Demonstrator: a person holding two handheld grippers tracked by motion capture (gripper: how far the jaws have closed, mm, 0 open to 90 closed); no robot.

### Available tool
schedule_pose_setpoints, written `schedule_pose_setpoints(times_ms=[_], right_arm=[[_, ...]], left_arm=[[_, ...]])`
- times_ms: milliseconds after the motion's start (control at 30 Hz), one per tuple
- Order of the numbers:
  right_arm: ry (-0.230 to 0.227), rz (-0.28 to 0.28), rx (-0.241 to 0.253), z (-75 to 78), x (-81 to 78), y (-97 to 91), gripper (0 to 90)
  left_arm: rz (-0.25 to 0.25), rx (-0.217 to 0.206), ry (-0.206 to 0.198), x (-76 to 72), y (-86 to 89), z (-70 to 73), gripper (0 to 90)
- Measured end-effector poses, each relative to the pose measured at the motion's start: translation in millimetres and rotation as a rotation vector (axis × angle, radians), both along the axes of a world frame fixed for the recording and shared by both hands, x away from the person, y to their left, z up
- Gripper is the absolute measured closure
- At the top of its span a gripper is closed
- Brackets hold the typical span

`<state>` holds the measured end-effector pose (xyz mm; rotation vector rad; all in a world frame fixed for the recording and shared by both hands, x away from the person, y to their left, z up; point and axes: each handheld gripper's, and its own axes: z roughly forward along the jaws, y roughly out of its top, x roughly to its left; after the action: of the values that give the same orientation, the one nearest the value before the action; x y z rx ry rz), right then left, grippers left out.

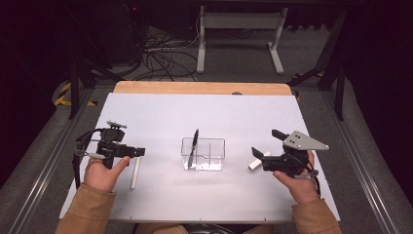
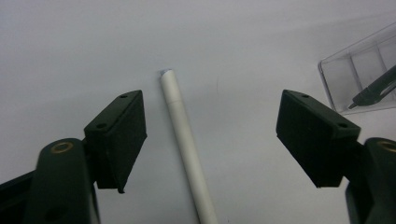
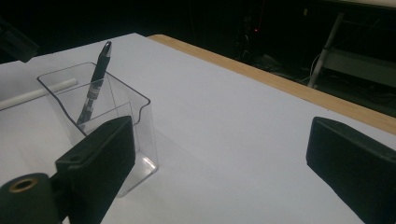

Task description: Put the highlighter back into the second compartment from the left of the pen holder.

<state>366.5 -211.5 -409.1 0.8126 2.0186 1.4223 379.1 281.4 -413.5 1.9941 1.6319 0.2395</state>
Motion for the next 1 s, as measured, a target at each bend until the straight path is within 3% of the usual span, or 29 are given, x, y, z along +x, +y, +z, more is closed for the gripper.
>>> schedule_pose_setpoints(times_ms=[167, 367, 467, 833, 1000], right_arm=[[0.000, 0.000, -0.011, 0.0, -0.5, 1.1, 9.4], [-0.005, -0.001, -0.012, 0.8, -1.4, 1.6, 9.4], [-0.005, 0.001, -0.013, 0.7, -1.4, 2.0, 9.4], [0.000, 0.003, -0.022, -0.2, -1.2, 3.3, 9.3], [0.000, 0.006, -0.025, -0.3, -1.3, 3.6, 9.4]], left_arm=[[0.015, 0.016, 0.035, 3.5, -1.0, -2.8, 33.2], [-0.001, -0.019, 0.118, 11.2, -0.4, -10.9, 34.2], [0.003, -0.005, 0.151, 15.0, 1.3, -15.8, 35.8], [0.020, 0.010, 0.160, 21.1, 2.6, -21.5, 44.3], [0.028, 0.023, 0.182, 23.7, 2.1, -25.0, 49.1]])
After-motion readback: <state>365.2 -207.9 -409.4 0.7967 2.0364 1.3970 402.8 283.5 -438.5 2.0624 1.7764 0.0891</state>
